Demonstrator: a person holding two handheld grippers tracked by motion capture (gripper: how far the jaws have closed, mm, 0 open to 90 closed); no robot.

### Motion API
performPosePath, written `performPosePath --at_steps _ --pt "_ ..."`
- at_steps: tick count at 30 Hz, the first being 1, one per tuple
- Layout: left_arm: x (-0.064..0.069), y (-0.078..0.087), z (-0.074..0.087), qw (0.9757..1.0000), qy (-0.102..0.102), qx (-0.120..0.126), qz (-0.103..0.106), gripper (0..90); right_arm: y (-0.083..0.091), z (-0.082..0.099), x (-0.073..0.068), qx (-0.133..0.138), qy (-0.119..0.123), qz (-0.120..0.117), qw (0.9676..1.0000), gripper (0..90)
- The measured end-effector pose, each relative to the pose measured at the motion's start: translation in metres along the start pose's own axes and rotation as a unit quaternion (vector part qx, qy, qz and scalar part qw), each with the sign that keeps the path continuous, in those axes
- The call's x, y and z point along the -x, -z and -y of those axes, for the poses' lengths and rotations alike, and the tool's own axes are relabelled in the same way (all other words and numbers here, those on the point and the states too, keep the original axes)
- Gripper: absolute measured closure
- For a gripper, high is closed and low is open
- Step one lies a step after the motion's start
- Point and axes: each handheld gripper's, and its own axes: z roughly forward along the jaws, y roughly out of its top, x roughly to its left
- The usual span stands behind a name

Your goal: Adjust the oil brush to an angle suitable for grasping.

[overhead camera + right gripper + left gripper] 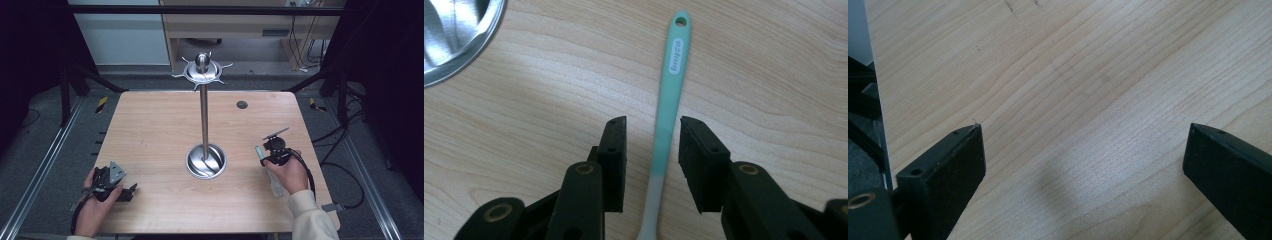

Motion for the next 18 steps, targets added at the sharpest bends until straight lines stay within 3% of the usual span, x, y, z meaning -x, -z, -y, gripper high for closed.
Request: performPosePath --at_steps 18 --pt "0.000 0.000 0.000 1.0000 0.001 0.000 0.001 3.1 -0.014 0.005 0.002 -0.052 -0.016 0.010 0.9985 67.6"
